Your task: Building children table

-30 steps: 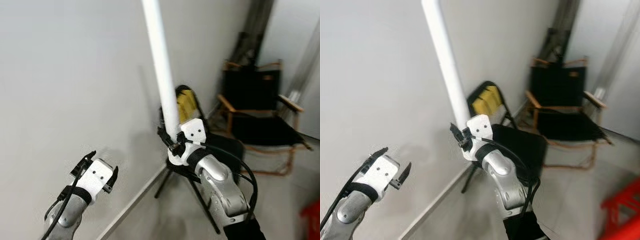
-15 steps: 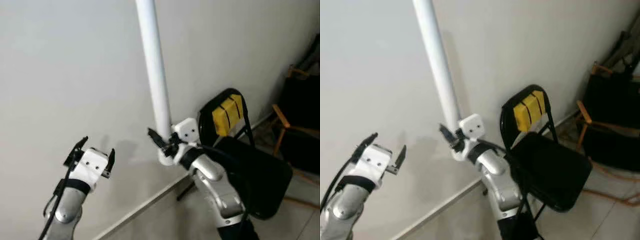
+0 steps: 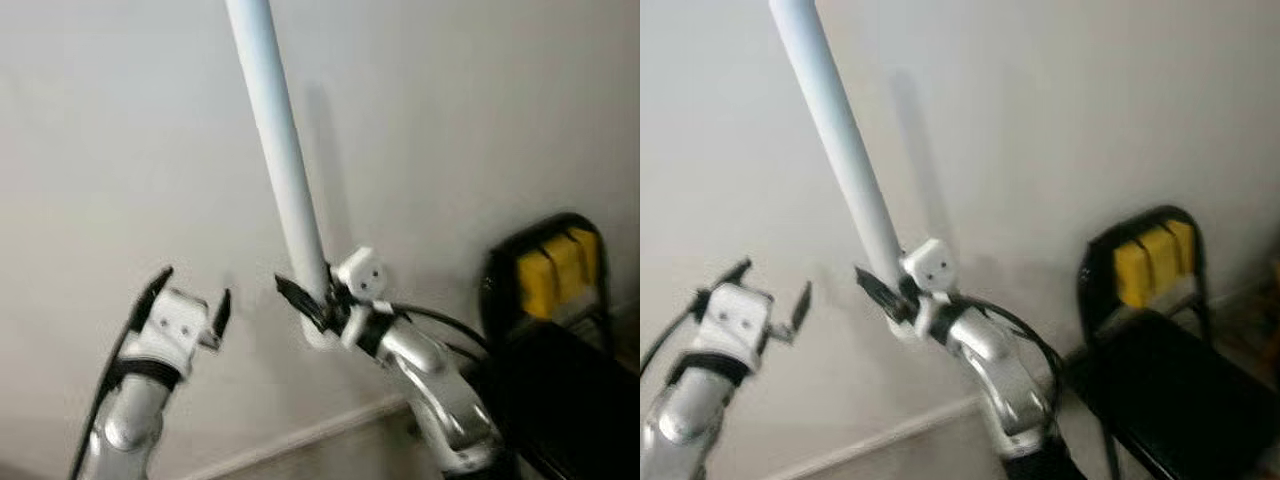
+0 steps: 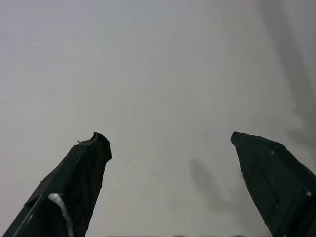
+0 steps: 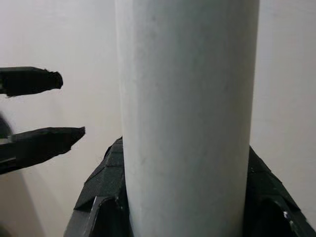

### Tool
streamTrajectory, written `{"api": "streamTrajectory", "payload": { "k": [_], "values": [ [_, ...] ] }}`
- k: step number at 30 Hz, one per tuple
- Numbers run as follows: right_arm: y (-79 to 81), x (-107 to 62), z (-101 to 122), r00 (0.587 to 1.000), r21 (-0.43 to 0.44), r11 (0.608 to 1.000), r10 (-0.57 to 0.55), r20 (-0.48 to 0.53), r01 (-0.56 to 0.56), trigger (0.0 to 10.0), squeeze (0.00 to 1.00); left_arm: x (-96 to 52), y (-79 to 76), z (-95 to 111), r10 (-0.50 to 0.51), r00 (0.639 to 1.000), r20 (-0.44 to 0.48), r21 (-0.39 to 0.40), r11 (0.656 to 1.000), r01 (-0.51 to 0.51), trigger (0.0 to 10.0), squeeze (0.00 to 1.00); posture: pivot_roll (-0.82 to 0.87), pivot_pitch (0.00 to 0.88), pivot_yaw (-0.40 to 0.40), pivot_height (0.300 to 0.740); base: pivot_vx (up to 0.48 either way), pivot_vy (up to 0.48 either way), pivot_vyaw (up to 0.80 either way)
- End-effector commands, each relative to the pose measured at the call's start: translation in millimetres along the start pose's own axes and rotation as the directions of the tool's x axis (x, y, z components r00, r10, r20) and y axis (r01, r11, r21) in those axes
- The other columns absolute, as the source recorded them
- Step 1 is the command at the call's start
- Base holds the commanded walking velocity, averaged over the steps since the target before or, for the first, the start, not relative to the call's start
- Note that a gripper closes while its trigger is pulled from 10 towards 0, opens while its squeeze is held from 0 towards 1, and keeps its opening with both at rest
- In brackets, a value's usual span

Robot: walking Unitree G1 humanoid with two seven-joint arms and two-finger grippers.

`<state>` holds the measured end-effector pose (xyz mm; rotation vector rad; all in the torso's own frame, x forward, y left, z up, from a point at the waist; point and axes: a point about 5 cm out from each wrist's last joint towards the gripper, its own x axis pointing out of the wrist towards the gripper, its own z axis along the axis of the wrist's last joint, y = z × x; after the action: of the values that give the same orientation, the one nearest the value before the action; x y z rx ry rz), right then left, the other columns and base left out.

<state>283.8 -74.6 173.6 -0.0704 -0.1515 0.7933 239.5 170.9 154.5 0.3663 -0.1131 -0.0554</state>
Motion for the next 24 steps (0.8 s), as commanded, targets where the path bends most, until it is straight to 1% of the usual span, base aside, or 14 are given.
{"api": "streamTrajectory", "payload": {
  "k": [1,2,3,4,5,7,8,10,13,15,17,18,21,24],
  "values": [
    [6.1,3.9,5,0.999,0.018,0.999,0.042,0.028,-0.042,10.0,0.00,0.0,4.2,0,0.010,1.000,-0.002,-0.008,1.000,-0.010,10.0,0.00,-0.03,0.000,-0.052,0.740,0.000,0.000,0.80],
    [6.1,3.9,5,0.999,0.018,0.999,0.042,0.028,-0.042,10.0,0.00,0.0,4.2,0,0.010,1.000,-0.002,-0.008,1.000,-0.010,10.0,0.00,-0.03,0.000,-0.052,0.740,0.000,0.000,0.80],
    [8.5,3.8,6,0.996,0.026,0.997,0.078,0.035,-0.079,10.0,0.00,1.7,4.2,5,0.002,1.000,0.019,-0.081,0.997,0.000,10.0,0.00,-0.02,0.000,-0.057,0.740,0.000,0.000,0.80],
    [9.3,3.8,6,0.995,0.026,0.995,0.093,0.036,-0.094,10.0,0.00,1.7,3.4,8,-0.011,0.999,0.030,-0.114,0.993,0.015,10.0,0.00,-0.02,0.000,-0.057,0.740,0.000,0.000,0.80],
    [9.3,3.8,6,0.995,0.026,0.995,0.093,0.036,-0.094,10.0,0.00,1.7,3.4,8,-0.011,0.999,0.030,-0.114,0.993,0.015,10.0,0.00,-0.02,0.000,-0.057,0.740,0.000,0.000,0.80],
    [10.7,4.0,7,0.992,0.026,0.993,0.117,0.038,-0.118,10.0,0.00,0.6,1.8,10,-0.035,0.999,0.041,-0.150,0.988,0.041,10.0,0.00,-0.02,0.000,-0.060,0.740,0.000,0.000,0.80],
    [10.7,4.0,7,0.992,0.026,0.993,0.117,0.038,-0.118,10.0,0.00,0.6,1.8,10,-0.035,0.999,0.041,-0.150,0.988,0.041,10.0,0.00,-0.02,0.000,-0.060,0.740,0.000,0.000,0.80],
    [13.8,5.7,10,0.986,0.026,0.987,0.156,0.050,-0.158,10.0,0.00,-1.3,-0.2,11,-0.052,0.997,0.048,-0.183,0.981,0.060,10.0,0.00,-0.02,0.000,-0.060,0.740,0.000,0.000,0.80],
    [14.5,6.3,11,0.984,0.025,0.985,0.168,0.053,-0.170,10.0,0.00,-1.8,-1.0,11,-0.056,0.997,0.049,-0.192,0.979,0.064,10.0,0.00,-0.02,0.000,-0.060,0.740,0.000,0.000,0.80],
    [13.4,6.1,11,0.983,0.018,0.984,0.177,0.049,-0.178,10.0,0.00,-2.2,-5.1,11,-0.062,0.997,0.048,-0.204,0.977,0.070,10.0,0.00,-0.04,0.000,-0.054,0.740,0.000,0.000,0.80],
    [12.6,5.2,12,0.983,0.015,0.984,0.178,0.046,-0.179,10.0,0.00,-3.8,-7.1,10,-0.067,0.997,0.045,-0.207,0.975,0.075,10.0,0.00,-0.05,0.000,-0.048,0.740,0.000,0.000,0.80],
    [11.8,3.9,13,0.983,0.011,0.984,0.180,0.043,-0.180,10.0,0.00,-6.8,-8.4,8,-0.079,0.996,0.035,-0.213,0.973,0.085,10.0,0.00,-0.06,0.000,-0.042,0.740,0.000,0.000,0.80],
    [11.3,3.0,13,0.984,0.009,0.985,0.174,0.041,-0.175,10.0,0.00,-8.5,-7.8,6,-0.087,0.996,0.027,-0.209,0.974,0.091,10.0,0.00,-0.07,0.000,-0.036,0.740,0.000,0.000,0.80],
    [10.9,3.0,12,0.986,0.012,0.986,0.163,0.039,-0.163,10.0,0.00,-5.8,-5.7,5,-0.086,0.996,0.026,-0.210,0.974,0.090,10.0,0.00,-0.08,0.000,-0.028,0.740,0.000,0.000,0.80]
  ]
}}
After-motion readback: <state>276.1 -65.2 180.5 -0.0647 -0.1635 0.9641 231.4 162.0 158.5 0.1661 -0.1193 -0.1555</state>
